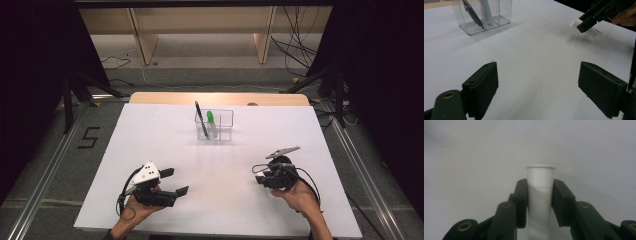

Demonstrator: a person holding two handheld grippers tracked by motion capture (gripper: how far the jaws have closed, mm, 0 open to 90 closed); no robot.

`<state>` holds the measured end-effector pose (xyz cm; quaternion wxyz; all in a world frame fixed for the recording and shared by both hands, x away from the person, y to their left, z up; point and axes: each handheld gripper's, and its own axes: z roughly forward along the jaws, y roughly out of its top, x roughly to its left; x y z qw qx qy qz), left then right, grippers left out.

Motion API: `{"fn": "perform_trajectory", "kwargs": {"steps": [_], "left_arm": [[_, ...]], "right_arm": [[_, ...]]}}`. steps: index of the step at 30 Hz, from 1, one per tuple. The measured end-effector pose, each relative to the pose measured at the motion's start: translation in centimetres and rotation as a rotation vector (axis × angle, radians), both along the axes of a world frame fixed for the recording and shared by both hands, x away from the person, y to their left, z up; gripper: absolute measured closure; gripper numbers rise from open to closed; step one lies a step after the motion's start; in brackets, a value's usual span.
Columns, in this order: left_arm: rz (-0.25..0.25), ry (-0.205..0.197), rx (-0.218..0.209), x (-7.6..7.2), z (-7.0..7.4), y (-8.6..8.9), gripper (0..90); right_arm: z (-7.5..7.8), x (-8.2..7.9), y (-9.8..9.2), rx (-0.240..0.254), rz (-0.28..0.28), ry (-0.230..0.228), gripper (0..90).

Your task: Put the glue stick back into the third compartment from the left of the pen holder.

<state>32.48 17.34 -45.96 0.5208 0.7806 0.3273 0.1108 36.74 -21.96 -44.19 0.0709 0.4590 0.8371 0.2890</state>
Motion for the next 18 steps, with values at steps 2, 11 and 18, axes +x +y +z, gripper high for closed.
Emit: {"fn": "perform_trajectory", "kwargs": {"steps": [2,11,18], "left_arm": [[0.000,0.000,0.000,0.0,0.0,0.0,16.4],[0.002,-0.004,-0.004,0.0,0.0,0.0,16.4],[-0.001,-0.010,-0.007,-0.1,0.0,0.0,16.4]], "right_arm": [[0.3,-0.1,-0.1,0.026,-0.005,-0.029,68.1],[1.3,-0.2,-0.7,0.163,-0.071,-0.168,67.9],[1.3,-0.2,-1.0,0.212,-0.100,-0.231,67.8]]}}
